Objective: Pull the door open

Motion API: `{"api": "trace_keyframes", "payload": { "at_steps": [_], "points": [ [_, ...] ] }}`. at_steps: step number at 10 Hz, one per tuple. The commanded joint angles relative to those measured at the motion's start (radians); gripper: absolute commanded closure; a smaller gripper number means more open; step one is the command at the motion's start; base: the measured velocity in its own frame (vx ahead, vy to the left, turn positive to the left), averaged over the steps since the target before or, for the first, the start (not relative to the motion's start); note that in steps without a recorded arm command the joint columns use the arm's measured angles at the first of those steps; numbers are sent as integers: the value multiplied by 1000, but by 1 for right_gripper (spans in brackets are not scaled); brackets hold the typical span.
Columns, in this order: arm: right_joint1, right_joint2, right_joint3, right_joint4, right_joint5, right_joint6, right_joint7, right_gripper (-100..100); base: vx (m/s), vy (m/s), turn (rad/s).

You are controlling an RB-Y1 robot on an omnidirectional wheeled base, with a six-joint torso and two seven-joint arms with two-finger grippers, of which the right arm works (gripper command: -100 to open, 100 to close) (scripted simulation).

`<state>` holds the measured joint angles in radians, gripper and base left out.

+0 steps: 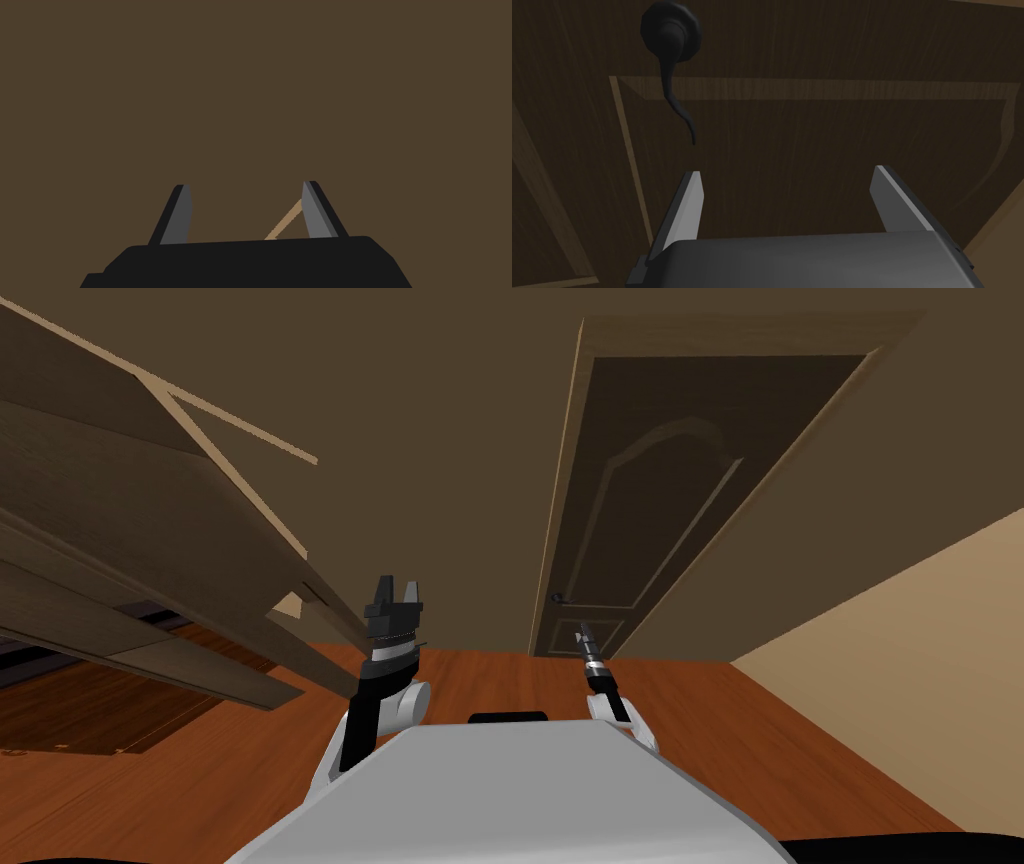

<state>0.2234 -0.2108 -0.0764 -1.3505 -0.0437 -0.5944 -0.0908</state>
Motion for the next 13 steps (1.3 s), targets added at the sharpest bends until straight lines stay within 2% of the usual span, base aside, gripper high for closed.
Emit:
{"api": "trace_keyframes", "payload": {
  "at_steps": [1,8,9,13],
  "points": [
    [-15,-7,-1,44,-2,-2,-5,-100,93,-43,55],
    [-58,-34,-4,190,-8,-11,-23,-100,89,-35,55],
    [-68,-40,-5,224,-9,-13,-27,-100,101,-45,73],
    [-87,-52,-7,289,-12,-17,-36,-100,98,-41,44]
  ]
}}
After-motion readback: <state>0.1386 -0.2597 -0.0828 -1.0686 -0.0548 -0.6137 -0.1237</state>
